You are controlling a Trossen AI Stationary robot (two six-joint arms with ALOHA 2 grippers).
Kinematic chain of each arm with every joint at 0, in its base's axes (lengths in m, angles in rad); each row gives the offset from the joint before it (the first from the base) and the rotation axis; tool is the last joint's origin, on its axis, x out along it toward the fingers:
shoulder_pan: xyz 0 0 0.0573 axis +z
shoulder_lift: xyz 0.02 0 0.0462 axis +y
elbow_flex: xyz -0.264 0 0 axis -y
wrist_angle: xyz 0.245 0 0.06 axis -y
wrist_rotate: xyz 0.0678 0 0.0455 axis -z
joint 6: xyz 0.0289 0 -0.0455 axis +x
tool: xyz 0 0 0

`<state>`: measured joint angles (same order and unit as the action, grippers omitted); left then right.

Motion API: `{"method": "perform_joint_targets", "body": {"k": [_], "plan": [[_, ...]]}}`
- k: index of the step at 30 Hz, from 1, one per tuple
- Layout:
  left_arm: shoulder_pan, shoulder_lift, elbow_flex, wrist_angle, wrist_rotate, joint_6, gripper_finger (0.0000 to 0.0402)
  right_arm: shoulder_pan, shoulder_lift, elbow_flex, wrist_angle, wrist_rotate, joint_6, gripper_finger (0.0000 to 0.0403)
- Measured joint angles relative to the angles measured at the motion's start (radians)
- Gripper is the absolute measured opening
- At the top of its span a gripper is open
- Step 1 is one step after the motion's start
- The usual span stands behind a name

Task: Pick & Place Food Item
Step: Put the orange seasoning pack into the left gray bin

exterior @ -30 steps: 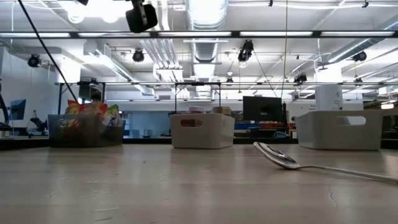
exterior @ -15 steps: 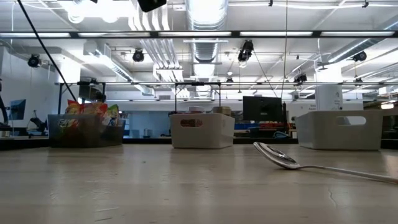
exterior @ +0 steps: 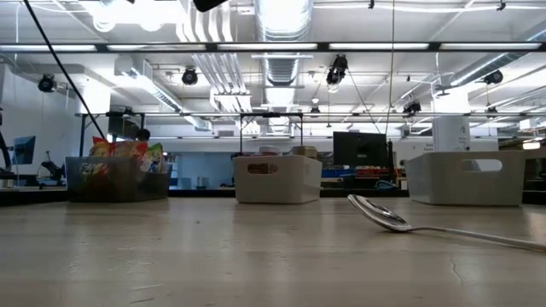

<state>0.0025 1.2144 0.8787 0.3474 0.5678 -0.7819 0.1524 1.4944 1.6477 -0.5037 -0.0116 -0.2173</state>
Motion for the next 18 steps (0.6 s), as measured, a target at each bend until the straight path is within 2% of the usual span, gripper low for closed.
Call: {"method": "perform_joint_targets", "body": {"k": [9, 18], "plan": [[0.0, 0.0, 0.0, 0.031, 0.017, -0.001, 0.0062, 0.0, 0.0, -0.009, 0.027, 0.021, -0.001, 0.018], [0.0, 0.0, 0.0, 0.08, 0.017, -0.001, 0.0062, 0.0, 0.0, -0.015, 0.095, 0.023, -0.003, 0.0065]]}}
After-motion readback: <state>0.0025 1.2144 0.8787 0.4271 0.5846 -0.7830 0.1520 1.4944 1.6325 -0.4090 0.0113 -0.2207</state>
